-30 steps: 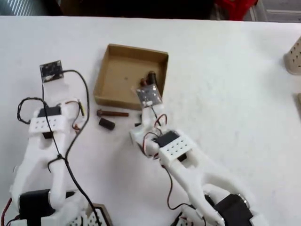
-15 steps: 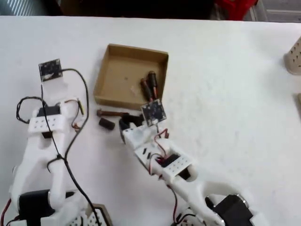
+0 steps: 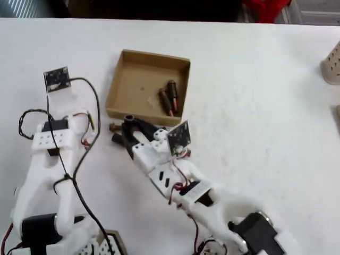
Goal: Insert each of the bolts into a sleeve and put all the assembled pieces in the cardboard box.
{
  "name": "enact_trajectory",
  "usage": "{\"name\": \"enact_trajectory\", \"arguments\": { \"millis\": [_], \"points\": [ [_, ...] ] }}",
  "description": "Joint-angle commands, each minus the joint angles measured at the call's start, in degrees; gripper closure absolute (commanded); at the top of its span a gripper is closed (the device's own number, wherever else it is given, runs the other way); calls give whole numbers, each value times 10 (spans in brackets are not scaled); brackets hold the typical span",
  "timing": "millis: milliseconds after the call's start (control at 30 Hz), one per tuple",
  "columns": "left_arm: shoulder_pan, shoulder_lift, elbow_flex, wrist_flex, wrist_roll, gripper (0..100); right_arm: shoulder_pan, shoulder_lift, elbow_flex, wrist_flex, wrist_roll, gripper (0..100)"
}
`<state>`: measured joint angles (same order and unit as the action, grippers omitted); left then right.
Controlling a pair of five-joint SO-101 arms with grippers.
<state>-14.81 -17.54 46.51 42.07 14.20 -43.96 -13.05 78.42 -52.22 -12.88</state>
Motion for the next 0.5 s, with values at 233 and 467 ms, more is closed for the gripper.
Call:
{"name": "enact_trajectory", "arguments": {
  "millis": [233,467],
  "points": [
    [-16,-5,-40,-16,3,976,-5,177,-4,-262,-1,982],
    [-12,-5,-35,-55,2,977,-36,263,-7,-327,48,982]
  ]
}}
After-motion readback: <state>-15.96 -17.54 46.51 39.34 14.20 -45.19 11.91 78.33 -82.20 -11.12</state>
